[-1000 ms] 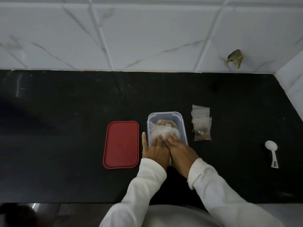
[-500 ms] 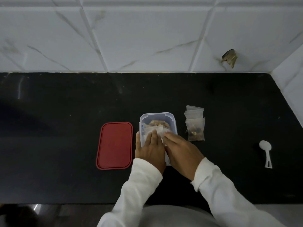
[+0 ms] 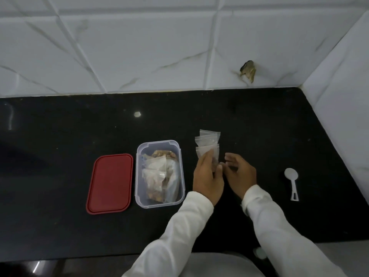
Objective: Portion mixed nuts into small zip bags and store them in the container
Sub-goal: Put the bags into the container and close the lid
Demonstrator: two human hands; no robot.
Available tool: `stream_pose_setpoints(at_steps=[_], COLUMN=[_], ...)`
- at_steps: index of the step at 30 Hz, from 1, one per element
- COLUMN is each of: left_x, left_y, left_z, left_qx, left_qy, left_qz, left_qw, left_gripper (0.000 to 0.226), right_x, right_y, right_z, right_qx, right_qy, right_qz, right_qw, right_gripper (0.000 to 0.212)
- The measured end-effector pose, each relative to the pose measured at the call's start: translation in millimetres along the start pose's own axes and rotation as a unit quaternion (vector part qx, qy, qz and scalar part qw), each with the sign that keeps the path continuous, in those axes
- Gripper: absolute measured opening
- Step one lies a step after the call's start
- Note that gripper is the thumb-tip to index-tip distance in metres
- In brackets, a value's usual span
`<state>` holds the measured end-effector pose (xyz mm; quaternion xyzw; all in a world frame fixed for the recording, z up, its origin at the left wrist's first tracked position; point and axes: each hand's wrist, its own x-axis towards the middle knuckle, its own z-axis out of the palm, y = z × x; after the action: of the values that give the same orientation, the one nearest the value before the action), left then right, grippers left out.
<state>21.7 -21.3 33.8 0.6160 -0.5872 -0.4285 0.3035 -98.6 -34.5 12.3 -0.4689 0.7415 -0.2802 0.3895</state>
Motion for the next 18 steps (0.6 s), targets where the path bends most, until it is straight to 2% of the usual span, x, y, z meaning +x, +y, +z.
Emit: stream_pose_setpoints(at_steps=[2, 5, 10, 13, 18], left_x=[10, 28, 54, 63, 62], left_y=[-2, -10, -25, -30, -38], left_z=[11, 17, 23, 26, 28], left_qx=[-0.028, -0.039, -0.043, -0.047, -0.045], left_qy=[0.016, 0.066, 0.061, 0.065, 0.112], left_qz=[-0.057, -0.101, -0.171, -0.198, -0.177], left_qw=[0.998, 0.992, 0.983, 0.977, 0.977], left_gripper=[0.055, 0.059, 0.067, 0.066, 0.053], right_x=[13, 30, 52, 59, 66], right_y=[8, 18, 19, 19, 19], right_z=[1, 6, 10, 11, 12], right_qx=[0.025, 0.029, 0.031, 0.025, 0.029], right_qy=[-0.006, -0.006, -0.052, -0.085, -0.099], right_qz=[0.036, 0.028, 0.005, -0.017, -0.018], right_qw=[0.999, 0.999, 0.998, 0.996, 0.994], right_gripper=[0.044, 0.049, 0.054, 0.043, 0.03])
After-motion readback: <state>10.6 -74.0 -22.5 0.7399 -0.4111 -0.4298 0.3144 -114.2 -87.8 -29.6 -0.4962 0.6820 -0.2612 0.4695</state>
